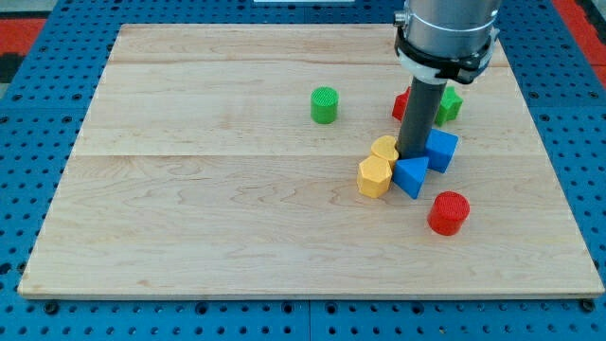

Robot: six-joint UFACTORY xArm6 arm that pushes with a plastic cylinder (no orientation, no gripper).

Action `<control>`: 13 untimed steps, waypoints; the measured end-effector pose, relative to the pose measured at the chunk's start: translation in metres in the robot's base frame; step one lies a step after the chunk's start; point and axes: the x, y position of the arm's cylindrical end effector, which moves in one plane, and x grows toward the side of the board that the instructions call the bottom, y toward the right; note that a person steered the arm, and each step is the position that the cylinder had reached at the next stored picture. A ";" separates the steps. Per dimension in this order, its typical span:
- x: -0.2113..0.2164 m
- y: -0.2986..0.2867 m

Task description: Push the red star into the green star

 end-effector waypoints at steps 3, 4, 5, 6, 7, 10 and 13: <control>0.036 0.076; 0.022 0.123; -0.009 0.147; -0.027 0.097; 0.003 0.043; -0.111 0.161; -0.058 0.055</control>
